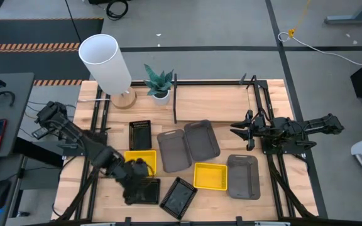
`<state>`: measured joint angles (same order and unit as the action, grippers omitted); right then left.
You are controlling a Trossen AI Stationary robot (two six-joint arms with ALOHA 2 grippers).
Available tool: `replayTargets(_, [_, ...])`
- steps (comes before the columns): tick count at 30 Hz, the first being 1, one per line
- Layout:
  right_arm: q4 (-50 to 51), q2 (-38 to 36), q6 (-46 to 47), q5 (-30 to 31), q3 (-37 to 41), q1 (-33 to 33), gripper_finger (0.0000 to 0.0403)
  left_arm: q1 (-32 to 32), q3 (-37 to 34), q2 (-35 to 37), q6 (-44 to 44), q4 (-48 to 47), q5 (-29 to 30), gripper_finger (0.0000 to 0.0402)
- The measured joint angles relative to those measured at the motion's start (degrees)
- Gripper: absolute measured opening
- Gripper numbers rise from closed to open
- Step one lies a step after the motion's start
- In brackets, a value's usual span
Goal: Stack baskets on shelf by color
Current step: Stack the bottom left black bin on the top black bin
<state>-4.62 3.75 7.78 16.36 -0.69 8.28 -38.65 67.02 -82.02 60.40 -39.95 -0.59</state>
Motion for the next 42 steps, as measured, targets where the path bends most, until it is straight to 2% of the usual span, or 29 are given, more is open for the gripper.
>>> replayTargets(5, [-0.02, 0.00, 0.01, 0.00, 0.00, -0.01, 0.0113, -5.14, 0.00, -3.04, 2.41, 4.03, 5.47, 0.0124])
replayTargets(12, [0.00, 0.00, 0.01, 0.00, 0.00, -0.01, 0.0113, -8.17, 1.50, -9.92, 0.17, 5.90, 5.53, 0.0163])
replayTargets(17, [-0.01, 0.00, 0.01, 0.00, 0.00, 0.00, 0.0113, -8.27, 4.09, -15.88, -4.24, 5.23, 5.77, 0.0167])
replayTargets(22, [-0.01, 0.00, 0.01, 0.00, 0.00, -0.01, 0.0113, -8.46, 6.19, -20.40, -7.55, 0.28, 6.03, 0.0167])
replayTargets(33, [0.00, 0.00, 0.01, 0.00, 0.00, 0.00, 0.0113, -8.40, 6.32, -21.24, -8.44, 2.60, 4.58, 0.0167])
replayTargets(39, [0.00, 0.00, 0.01, 0.00, 0.00, -0.01, 0.0113, -8.46, 6.33, -21.24, -1.78, 3.42, 3.91, 0.0167])
replayTargets(42, [0.00, 0.00, 0.01, 0.00, 0.00, -0.01, 0.0113, -9.01, 5.95, -21.24, 1.58, 3.48, 6.85, 0.0167])
